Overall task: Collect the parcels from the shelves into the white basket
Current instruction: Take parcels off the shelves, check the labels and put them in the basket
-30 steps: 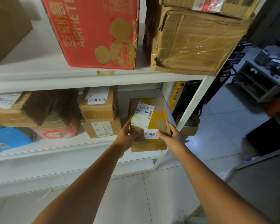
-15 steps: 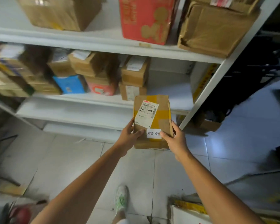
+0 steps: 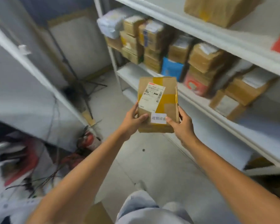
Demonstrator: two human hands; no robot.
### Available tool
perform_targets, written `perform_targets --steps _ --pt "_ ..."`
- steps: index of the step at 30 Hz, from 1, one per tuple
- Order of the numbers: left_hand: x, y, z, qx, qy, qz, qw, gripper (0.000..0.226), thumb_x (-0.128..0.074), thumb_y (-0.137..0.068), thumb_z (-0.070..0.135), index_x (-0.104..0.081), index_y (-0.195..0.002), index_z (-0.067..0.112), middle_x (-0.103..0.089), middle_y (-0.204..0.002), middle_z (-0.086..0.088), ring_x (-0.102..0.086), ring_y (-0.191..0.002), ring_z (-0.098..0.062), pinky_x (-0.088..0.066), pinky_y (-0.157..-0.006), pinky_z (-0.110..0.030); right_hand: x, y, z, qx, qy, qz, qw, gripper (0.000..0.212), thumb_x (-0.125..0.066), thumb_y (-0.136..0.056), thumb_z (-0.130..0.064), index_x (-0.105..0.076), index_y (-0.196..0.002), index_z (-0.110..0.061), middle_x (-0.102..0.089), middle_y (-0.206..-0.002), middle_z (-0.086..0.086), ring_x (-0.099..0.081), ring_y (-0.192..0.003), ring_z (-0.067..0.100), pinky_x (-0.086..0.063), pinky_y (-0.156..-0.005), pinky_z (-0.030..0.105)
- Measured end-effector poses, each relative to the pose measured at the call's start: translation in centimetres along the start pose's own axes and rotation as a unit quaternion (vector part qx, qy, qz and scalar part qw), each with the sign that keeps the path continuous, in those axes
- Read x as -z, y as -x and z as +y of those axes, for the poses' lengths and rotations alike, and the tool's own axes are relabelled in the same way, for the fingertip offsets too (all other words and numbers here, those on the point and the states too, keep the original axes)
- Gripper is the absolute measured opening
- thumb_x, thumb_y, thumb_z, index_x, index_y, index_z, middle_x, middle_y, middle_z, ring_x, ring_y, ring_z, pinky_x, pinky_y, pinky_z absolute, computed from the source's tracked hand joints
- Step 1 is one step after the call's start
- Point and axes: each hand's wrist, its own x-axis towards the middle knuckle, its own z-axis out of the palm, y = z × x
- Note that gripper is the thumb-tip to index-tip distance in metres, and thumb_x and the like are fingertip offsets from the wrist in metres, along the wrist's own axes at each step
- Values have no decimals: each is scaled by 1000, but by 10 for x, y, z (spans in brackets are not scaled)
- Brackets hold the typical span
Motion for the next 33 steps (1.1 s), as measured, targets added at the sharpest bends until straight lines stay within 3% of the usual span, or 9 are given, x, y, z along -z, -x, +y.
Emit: perform_targets --steps 2,5,12,16,21,24,27,29,33 --pt "24 8 7 -17 14 39 999 68 -61 -91 11 -28 -147 34 -57 -133 -1 -61 -115 -18 -56 -85 -32 -24 -16 -13 18 -4 -52 999 58 -73 -85 -25 -49 -138 -33 -64 -120 -14 -62 -104 2 -53 -71 10" --pt "55 27 15 -35 25 130 991 72 -64 -90 14 -27 -148 34 -55 -135 -2 -57 -120 -22 -52 -94 -41 -62 -33 -35 50 -14 -143 988 60 -71 -86 -26 -46 -141 -31 -62 -126 -9 -61 -110 9 -56 -86 28" --pt "62 81 16 -75 24 336 939 66 -66 -88 16 -35 -144 32 -58 -132 9 -57 -120 -13 -52 -94 -29 -110 -52 -58 99 -24 -339 935 64 -70 -88 -22 -41 -144 -32 -64 -118 -13 -63 -103 3 -56 -75 18" --pt "32 120 2 -69 54 463 882 59 -67 -85 19 -45 -130 48 -62 -126 12 -61 -114 -9 -54 -86 -26 -120 -43 -66 111 4 -452 885 69 -70 -88 -20 -37 -147 -30 -60 -123 -10 -60 -106 4 -57 -77 18" --pt "-3 174 -34 -30 107 591 799 64 -64 -89 9 -40 -139 40 -60 -128 10 -58 -115 -6 -50 -96 -29 -140 -1 -57 108 36 -569 814 70 -71 -86 -20 -37 -146 -35 -58 -123 -16 -59 -106 2 -58 -80 23" --pt "-20 213 -59 -1 136 652 746 61 -65 -89 12 -43 -130 50 -62 -116 25 -59 -105 7 -53 -88 -20 -154 36 -45 104 54 -632 766 68 -72 -85 -21 -39 -142 -42 -60 -112 -29 -61 -103 -1 -57 -79 21" --pt "-35 254 -80 15 172 704 689 64 -64 -89 12 -39 -132 52 -60 -109 36 -56 -97 19 -49 -75 -7 -171 78 -36 119 72 -688 712 63 -72 -86 -19 -45 -134 -50 -65 -112 -27 -62 -106 1 -57 -85 27" --pt "-38 283 -98 21 196 731 654 64 -64 -90 12 -39 -135 50 -60 -120 29 -56 -107 12 -50 -83 -12 -188 112 -31 135 91 -719 676 62 -72 -86 -20 -46 -135 -47 -65 -117 -23 -61 -110 3 -55 -91 34" --pt "-35 345 -132 34 233 764 601 66 -63 -91 15 -36 -137 54 -57 -131 18 -52 -124 -12 -47 -101 -43 -221 182 -20 145 101 -762 623 60 -73 -84 -18 -50 -132 -44 -66 -118 -20 -63 -108 2 -54 -94 38"
